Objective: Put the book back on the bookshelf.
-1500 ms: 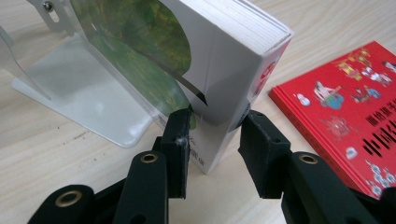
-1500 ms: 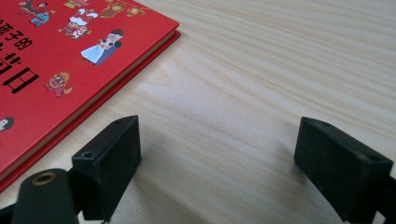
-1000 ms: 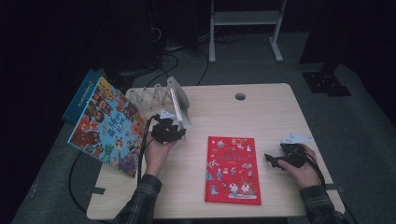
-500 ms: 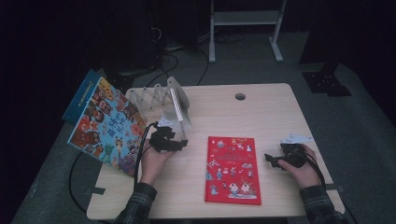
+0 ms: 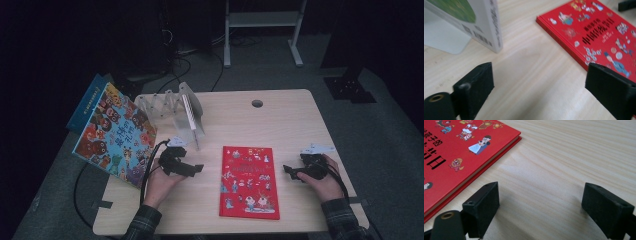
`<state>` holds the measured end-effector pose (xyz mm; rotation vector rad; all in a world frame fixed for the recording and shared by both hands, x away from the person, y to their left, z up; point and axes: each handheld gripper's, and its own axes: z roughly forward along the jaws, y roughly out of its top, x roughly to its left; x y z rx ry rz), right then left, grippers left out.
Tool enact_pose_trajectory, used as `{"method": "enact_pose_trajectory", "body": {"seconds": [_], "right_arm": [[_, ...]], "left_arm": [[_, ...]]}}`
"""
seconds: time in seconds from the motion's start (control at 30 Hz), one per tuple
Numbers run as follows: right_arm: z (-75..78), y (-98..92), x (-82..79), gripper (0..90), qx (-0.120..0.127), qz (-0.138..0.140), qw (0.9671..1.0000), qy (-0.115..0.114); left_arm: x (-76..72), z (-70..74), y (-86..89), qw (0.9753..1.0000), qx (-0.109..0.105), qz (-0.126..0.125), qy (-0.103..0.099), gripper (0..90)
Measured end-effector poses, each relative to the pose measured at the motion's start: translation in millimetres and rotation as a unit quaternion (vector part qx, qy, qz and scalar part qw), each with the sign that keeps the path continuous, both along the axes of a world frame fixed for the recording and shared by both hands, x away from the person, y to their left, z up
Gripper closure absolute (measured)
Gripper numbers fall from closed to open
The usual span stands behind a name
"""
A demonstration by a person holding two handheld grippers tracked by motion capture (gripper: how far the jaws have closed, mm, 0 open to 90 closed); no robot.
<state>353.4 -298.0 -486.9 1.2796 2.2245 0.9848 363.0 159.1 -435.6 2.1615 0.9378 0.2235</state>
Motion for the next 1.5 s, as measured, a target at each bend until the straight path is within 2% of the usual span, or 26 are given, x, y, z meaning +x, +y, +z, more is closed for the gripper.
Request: {"method": "enact_pose_trajectory", "body": {"seconds": [0.07,0.13,0.33,0.43,0.53,0.6,0.8,0.93,1.03,1.17,1.23,1.5], "right_arm": [[0.0,-0.1,-0.1,13.4,0.000,0.001,1.0000,0.000],[0.0,-0.1,-0.1,13.4,0.000,0.001,1.0000,-0.001],[0.0,-0.2,-1.0,13.7,0.001,0.003,1.0000,0.001],[1.1,-1.4,-1.7,18.2,0.001,0.001,1.0000,0.000],[2.6,-2.0,-2.5,18.5,0.000,-0.001,1.0000,-0.001],[4.2,-1.6,-3.5,18.5,0.005,0.000,1.0000,-0.001],[6.2,1.3,-5.4,18.2,0.011,0.008,0.9999,-0.001],[7.8,1.8,-6.7,17.7,0.017,0.012,0.9998,0.001],[9.6,2.3,-8.3,17.5,0.023,0.012,0.9997,0.002],[12.7,3.4,-10.2,17.5,0.029,0.014,0.9995,0.000],[14.1,4.6,-10.6,17.3,0.031,0.018,0.9994,-0.002],[18.2,12.9,-11.5,16.9,0.039,0.030,0.9988,-0.002]], "left_arm": [[-4.8,-1.8,-0.6,0.9999,0.012,-0.006,0.000,0.8],[-9.1,-3.7,-0.5,0.9998,0.013,-0.011,0.004,0.0],[-19.9,-11.3,-5.9,0.9987,0.031,-0.040,0.010,0.0],[-24.0,-14.7,-11.7,0.9979,0.036,-0.052,0.014,0.0],[-27.1,-20.1,-23.9,0.9958,0.046,-0.076,0.023,0.0],[-28.1,-22.7,-30.4,0.9943,0.053,-0.090,0.020,0.0],[-31.4,-29.3,-49.6,0.9901,0.070,-0.119,0.025,0.0],[-33.1,-31.5,-58.0,0.9886,0.072,-0.129,0.027,0.0],[-34.8,-33.2,-63.4,0.9866,0.083,-0.138,0.028,0.0],[-36.8,-33.4,-69.0,0.9844,0.096,-0.146,0.020,0.0],[-37.5,-33.2,-70.9,0.9846,0.094,-0.146,0.021,0.0],[-43.2,-33.4,-83.4,0.9822,0.096,-0.160,0.017,0.0]]}}
